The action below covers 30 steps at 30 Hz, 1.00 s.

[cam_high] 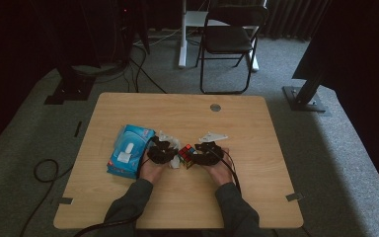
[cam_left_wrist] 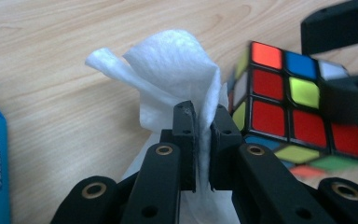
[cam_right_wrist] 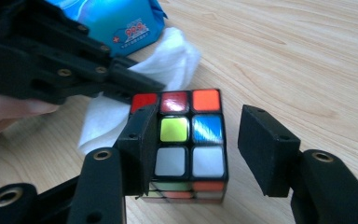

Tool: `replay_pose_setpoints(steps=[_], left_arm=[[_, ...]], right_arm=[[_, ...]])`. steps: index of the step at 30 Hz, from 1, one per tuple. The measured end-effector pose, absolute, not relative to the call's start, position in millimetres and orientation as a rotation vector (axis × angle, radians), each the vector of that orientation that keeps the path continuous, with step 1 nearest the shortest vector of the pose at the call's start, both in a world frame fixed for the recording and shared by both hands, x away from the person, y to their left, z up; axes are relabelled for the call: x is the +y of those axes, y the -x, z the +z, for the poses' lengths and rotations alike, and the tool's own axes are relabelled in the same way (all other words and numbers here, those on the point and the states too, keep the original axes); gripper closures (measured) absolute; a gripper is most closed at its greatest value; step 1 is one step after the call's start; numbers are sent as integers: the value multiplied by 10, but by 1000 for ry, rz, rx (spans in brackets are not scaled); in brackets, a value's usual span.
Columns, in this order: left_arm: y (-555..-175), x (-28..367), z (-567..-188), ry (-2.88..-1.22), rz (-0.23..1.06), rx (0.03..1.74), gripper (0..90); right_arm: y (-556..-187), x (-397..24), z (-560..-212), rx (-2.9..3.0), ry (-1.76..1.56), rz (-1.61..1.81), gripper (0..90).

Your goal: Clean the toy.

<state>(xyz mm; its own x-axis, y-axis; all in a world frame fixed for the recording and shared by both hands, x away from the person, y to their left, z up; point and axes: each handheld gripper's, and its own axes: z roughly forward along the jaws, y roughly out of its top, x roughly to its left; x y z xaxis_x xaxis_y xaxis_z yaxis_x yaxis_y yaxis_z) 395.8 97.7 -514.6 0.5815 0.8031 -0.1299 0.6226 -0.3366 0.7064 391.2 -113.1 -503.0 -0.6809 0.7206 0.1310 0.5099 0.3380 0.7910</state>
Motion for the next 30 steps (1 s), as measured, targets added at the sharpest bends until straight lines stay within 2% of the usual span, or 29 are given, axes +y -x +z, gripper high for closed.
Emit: replay_pose_setpoints(steps=[19,30], left_arm=[[-3746,860,-5143,-2071,254,1098,842],[-3711,862,-5107,-2087,279,1066,841]], right_arm=[[-3921,-1266,-5032,2294,-1195,1243,509],[-3913,-1271,-5028,2280,-1197,1237,512]])
